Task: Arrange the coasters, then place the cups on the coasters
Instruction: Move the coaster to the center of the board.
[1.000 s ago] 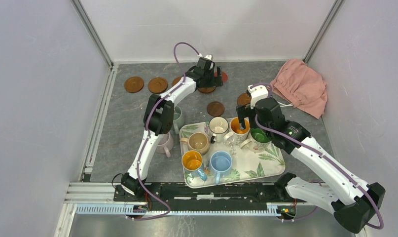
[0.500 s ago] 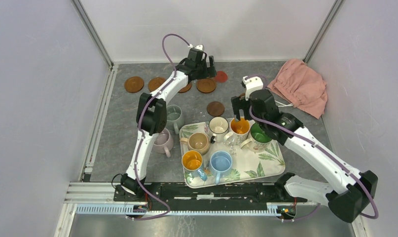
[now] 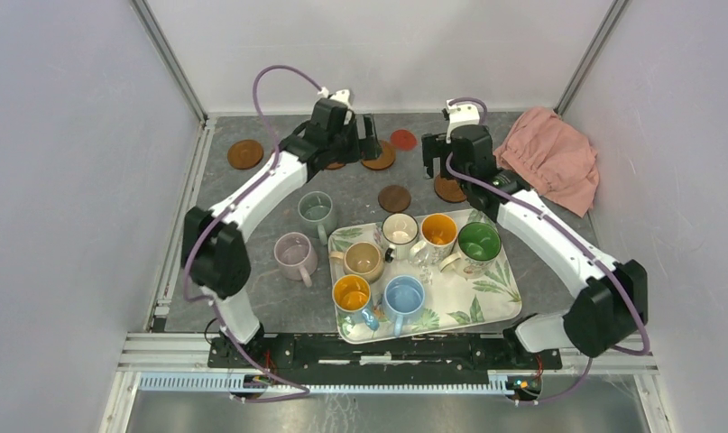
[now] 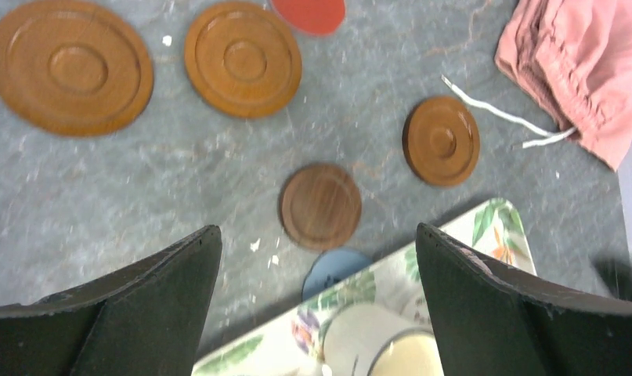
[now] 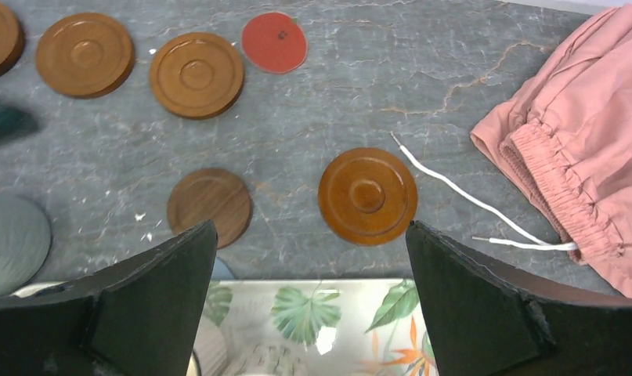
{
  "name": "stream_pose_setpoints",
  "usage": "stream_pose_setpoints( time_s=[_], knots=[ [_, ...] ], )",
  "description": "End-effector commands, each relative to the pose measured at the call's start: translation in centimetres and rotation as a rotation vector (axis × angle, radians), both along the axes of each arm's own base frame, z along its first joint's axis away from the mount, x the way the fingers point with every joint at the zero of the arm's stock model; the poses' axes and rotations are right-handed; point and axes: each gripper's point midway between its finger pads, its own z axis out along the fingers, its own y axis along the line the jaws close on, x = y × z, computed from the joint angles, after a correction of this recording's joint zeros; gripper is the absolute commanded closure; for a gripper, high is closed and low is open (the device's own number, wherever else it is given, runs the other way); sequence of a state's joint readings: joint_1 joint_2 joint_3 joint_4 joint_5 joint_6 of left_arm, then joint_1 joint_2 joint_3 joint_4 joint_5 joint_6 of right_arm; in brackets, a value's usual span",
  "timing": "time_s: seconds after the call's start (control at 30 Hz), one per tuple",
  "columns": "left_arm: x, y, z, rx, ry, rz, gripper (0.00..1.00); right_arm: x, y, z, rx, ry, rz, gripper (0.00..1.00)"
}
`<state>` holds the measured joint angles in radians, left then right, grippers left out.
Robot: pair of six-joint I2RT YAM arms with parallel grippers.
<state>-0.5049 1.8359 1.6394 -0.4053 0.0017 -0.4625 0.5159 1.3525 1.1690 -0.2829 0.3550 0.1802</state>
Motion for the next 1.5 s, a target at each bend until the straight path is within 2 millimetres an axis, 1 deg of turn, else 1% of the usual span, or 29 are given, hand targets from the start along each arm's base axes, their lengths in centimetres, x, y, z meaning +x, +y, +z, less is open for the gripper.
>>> stream_pose_setpoints(
  time_s=[0.0,0.03,0.1,0.13,0.23,0.3,0.33,0.37,0.4,0.43,0.47,0.5,0.57,0.6,0.63,0.67,0.73,0.77,0.87,0.97,1.2,1.33,1.47],
  knots=[
    [-3.9,1.5,1.7,-0.023,-0.019,0.005,0.0,4.2,0.1,3.0,0.068,-0.088,-0.015,0.02],
    [-4.8,1.7,2.4,-0.019,-0.031,-0.006,0.0,4.9,-0.1,2.8,0.067,-0.084,-0.02,0.02],
    [-6.6,2.4,2.2,0.0,-0.03,-0.017,0.0,6.6,-0.4,2.6,0.07,-0.079,-0.03,0.02],
    [-7.5,2.8,2.4,0.0,-0.032,-0.02,0.0,7.4,-0.5,2.2,0.066,-0.073,-0.036,0.02],
    [-10.2,3.0,2.8,-0.003,-0.049,-0.042,0.0,9.8,-0.7,1.6,0.05,-0.069,-0.04,0.02],
    [-11.7,3.3,2.6,-0.005,-0.052,-0.052,0.0,11.5,-0.7,0.6,0.033,-0.058,-0.042,0.02],
    [-12.3,3.6,2.4,-0.005,-0.049,-0.056,0.0,12.4,-0.6,0.6,0.031,-0.061,-0.037,0.02],
    [-12.8,3.8,2.4,-0.006,-0.051,-0.059,0.0,13.3,-0.3,0.0,0.02,-0.053,-0.03,0.02],
    [-13.3,4.1,2.2,-0.001,-0.052,-0.063,0.0,14.3,-0.1,-0.3,0.013,-0.054,-0.028,0.02],
    [-13.7,4.4,2.1,0.003,-0.051,-0.064,0.0,15.2,0.0,-0.2,0.008,-0.059,-0.025,0.02],
    [-14.1,4.9,1.9,0.012,-0.056,-0.058,0.0,16.0,0.2,-0.8,-0.002,-0.055,-0.021,0.02],
    [-14.5,5.3,1.5,0.021,-0.054,-0.05,0.0,16.8,0.6,-0.8,-0.004,-0.06,-0.014,0.02],
    [-15.1,6.3,1.0,0.037,-0.061,-0.03,0.0,18.3,1.3,-1.6,-0.012,-0.064,0.008,0.02],
    [-15.3,6.8,0.5,0.05,-0.061,-0.019,0.0,19.3,1.8,-2.3,-0.013,-0.061,0.018,0.02],
    [-15.5,7.3,-0.2,0.066,-0.059,-0.011,0.0,20.2,2.2,-2.6,-0.014,-0.065,0.027,0.02],
    [-15.5,7.7,-0.4,0.08,-0.063,-0.001,0.0,20.9,2.6,-3.4,-0.017,-0.059,0.036,0.02],
    [-15.6,8.2,-0.7,0.1,-0.067,0.013,0.0,22.4,3.4,-4.0,-0.014,-0.072,0.051,0.02],
    [-15.7,8.5,-1.1,0.109,-0.068,0.019,0.0,23.1,3.7,-4.7,-0.012,-0.077,0.052,0.02],
    [-15.7,8.9,-1.4,0.116,-0.081,0.034,0.0,25.0,4.4,-6.0,-0.007,-0.114,0.062,0.02],
    [-15.5,8.6,-1.7,0.11,-0.072,0.032,0.0,26.6,5.1,-7.6,-0.006,-0.149,0.073,0.02],
    [-14.7,7.2,-2.5,0.087,-0.043,0.009,0.0,29.2,6.1,-11.5,-0.002,-0.167,0.083,0.03],
    [-14.1,6.6,-2.8,0.089,-0.032,-0.003,0.0,30.1,6.7,-12.4,0.007,-0.19,0.088,0.04],
    [-13.5,6.3,-2.8,0.105,-0.035,-0.006,0.0,30.8,6.9,-13.4,0.016,-0.206,0.086,0.07]
  ],
)
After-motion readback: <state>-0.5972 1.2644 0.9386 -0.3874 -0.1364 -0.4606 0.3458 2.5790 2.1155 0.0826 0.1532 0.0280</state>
